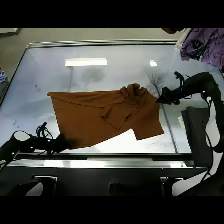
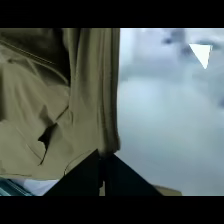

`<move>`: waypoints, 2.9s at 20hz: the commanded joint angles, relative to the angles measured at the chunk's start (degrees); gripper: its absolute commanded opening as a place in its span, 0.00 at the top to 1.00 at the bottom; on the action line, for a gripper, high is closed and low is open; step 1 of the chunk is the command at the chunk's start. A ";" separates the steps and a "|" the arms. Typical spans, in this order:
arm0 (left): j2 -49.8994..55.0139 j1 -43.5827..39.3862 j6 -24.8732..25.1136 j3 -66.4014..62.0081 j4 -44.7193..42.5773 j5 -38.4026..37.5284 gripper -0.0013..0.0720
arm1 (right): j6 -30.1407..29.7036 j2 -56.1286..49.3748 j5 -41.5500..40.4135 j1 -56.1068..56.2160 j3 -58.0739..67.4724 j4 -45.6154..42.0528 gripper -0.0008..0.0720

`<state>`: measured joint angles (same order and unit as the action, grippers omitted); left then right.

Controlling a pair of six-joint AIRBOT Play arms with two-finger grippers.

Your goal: Fold the clothes and pants, and hang the long-sleeved shirts on hangers.

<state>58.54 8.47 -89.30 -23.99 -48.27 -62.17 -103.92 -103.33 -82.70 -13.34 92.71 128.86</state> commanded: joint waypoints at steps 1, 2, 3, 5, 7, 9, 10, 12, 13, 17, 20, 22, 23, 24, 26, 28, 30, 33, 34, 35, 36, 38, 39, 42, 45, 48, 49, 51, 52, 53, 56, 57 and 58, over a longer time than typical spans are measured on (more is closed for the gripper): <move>-0.52 -0.09 0.35 -10.38 0.15 -0.39 0.96 | -0.59 5.03 5.27 1.81 0.37 1.33 0.96; -0.52 -0.09 0.07 -16.02 -0.28 -0.42 0.96 | -0.63 7.37 8.46 2.78 1.40 1.33 0.96; -0.50 0.02 -1.01 -23.30 -2.16 -0.66 0.96 | -0.59 9.53 11.47 3.32 3.30 1.40 0.96; -0.46 0.02 -3.89 -39.82 -9.62 -1.84 0.96 | 0.09 14.03 16.00 3.67 10.03 0.98 0.96; -0.46 0.04 -6.73 -56.87 -17.31 -2.82 0.96 | 2.43 18.64 18.58 3.67 19.08 -2.05 0.96; -0.57 0.04 -7.45 -72.48 -21.90 -4.04 0.96 | 5.07 23.89 19.30 3.67 27.39 -5.92 0.96; -0.79 0.04 -8.20 -79.54 -23.56 -5.29 0.96 | 6.51 27.89 20.63 3.67 28.74 -7.87 0.96; -1.92 0.02 -10.40 -90.01 -26.32 -8.31 0.96 | 8.52 36.68 21.40 3.67 28.70 -11.21 0.96; -2.97 0.02 -10.45 -93.37 -27.28 -9.88 0.96 | 9.57 40.59 21.03 3.67 28.70 -12.55 0.96; -11.54 0.02 -17.46 -93.77 -34.71 -13.11 0.96 | 12.35 53.70 17.81 3.67 28.70 -19.04 0.96; -15.39 0.02 -19.28 -93.61 -41.22 -17.84 0.96 | 16.48 58.29 14.93 3.67 28.70 -22.49 0.96; -15.02 0.02 -19.17 -93.42 -42.21 -18.95 0.96 | 18.67 58.14 14.10 3.67 28.70 -22.40 0.96; -14.21 0.02 -19.10 -92.52 -42.01 -19.02 0.96 | 19.91 57.16 13.49 3.67 28.70 -22.38 0.96; -12.96 0.02 -17.70 -90.90 -40.72 -19.10 0.96 | 21.27 55.63 12.44 3.67 28.70 -22.34 0.96; -9.33 0.02 -14.21 -86.53 -37.24 -19.21 0.96 | 24.39 50.56 8.02 3.67 28.65 -21.20 0.96; -3.98 0.00 -10.38 -81.74 -35.67 -19.45 0.96 | 26.23 43.47 3.13 3.67 27.23 -19.04 0.96; 3.15 -0.11 -8.09 -77.59 -35.69 -19.39 0.96 | 27.12 36.06 1.70 3.67 22.73 -17.05 0.96; 16.81 -1.44 -6.40 -73.90 -35.71 -17.31 0.96 | 26.73 23.37 1.99 5.95 17.00 -17.42 0.96; 22.08 -2.23 -5.90 -73.44 -35.69 -15.23 0.96 | 26.75 18.82 2.47 6.97 16.57 -17.92 0.96; 27.34 -3.19 -5.79 -73.35 -35.69 -12.55 0.96 | 26.01 14.01 4.07 8.52 16.55 -18.34 0.96; 31.93 -4.20 -5.77 -73.35 -35.69 -9.35 0.96 | 25.66 9.75 6.60 9.90 16.57 -19.26 0.96; 40.19 -5.92 -5.84 -73.48 -35.69 -2.32 0.96 | 25.75 1.57 14.03 12.26 16.57 -20.15 0.96; 43.47 -6.45 -6.25 -73.75 -35.69 0.68 0.96 | 25.99 -1.42 17.62 12.94 16.57 -19.87 0.96; 48.39 -6.71 -8.61 -75.38 -35.69 5.55 0.96 | 27.10 -6.67 26.77 13.73 16.57 -20.04 0.96; 48.13 -6.36 -8.39 -75.58 -35.71 5.42 0.96 | 27.15 -6.78 28.24 13.66 16.59 -21.64 0.96; 47.39 -5.60 -8.39 -75.58 -35.43 -0.92 0.96 | 27.15 -5.49 21.18 13.66 16.63 -24.44 0.96; 47.01 -5.31 -8.39 -75.56 -35.19 -3.98 0.96 | 27.15 -4.81 18.49 13.66 16.63 -25.83 0.96; 46.01 -4.83 -7.80 -75.54 -34.16 -9.90 0.96 | 27.26 -3.34 13.05 13.66 16.63 -29.46 0.96; 45.53 -4.57 -7.06 -75.54 -33.75 -12.39 0.96 | 27.26 -2.84 10.16 13.66 16.63 -31.36 0.96; 45.18 -4.44 -6.51 -75.52 -33.48 -14.95 0.96 | 27.28 -2.64 7.37 13.66 16.61 -32.81 0.96; 45.11 -4.39 -4.92 -74.42 -32.89 -20.94 0.96 | 26.58 -2.71 0.02 13.66 16.55 -35.34 0.96; 45.11 -4.39 -4.94 -73.48 -32.89 -22.18 0.96 | 26.56 -2.73 -1.88 13.66 16.55 -35.65 0.96; 45.11 -4.39 -4.96 -72.35 -32.92 -23.15 0.96 | 26.38 -2.82 -3.26 13.66 16.55 -36.00 0.96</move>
<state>103.83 3.95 -95.04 -98.06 -81.36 -79.37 -76.90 -106.26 -78.74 0.30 109.27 95.72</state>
